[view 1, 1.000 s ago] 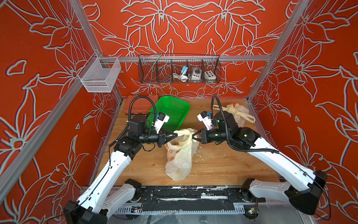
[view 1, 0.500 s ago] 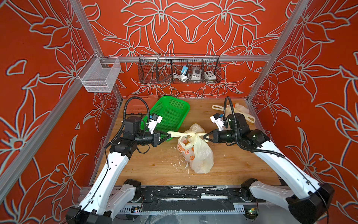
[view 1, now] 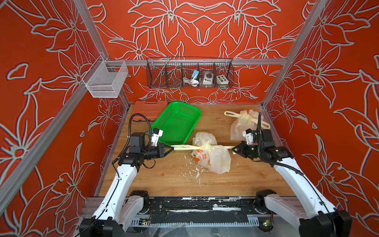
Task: Place the peach into a plastic bag & tie a knot
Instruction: Tie the plastic bag at the center of the board, then reset both arms
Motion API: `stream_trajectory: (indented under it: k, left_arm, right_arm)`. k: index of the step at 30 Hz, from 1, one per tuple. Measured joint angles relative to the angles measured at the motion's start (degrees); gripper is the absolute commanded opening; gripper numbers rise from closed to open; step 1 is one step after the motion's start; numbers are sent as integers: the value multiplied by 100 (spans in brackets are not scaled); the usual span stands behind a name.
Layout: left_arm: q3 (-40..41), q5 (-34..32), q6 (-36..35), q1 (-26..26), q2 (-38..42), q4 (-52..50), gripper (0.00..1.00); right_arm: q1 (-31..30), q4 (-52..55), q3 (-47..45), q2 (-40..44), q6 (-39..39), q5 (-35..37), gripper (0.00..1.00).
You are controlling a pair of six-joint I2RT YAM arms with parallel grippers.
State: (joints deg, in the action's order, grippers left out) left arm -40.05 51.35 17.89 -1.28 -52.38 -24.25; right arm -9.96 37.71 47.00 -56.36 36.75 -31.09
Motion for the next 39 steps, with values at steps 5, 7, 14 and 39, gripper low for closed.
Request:
stream_trajectory:
  k: [5, 7, 14, 39]
  left_arm:
    - [-114, -20, 2, -15, -319, 136, 20]
    - [-376, -271, -103, -26, -525, -103, 52]
    - [-1032, -1869, -323, -42, 72, -1071, 71]
    - [1954, -6070, -1239, 52, -852, 3956, 87]
  right_arm:
    - [50, -42, 256, -562, -136, -109, 39]
    - [166, 184, 573, -892, -334, 72, 61]
    - [363, 940, 1709, -763, -903, 1056, 73]
    - [424, -5488, -2197, -1613, -2997, 5060, 97]
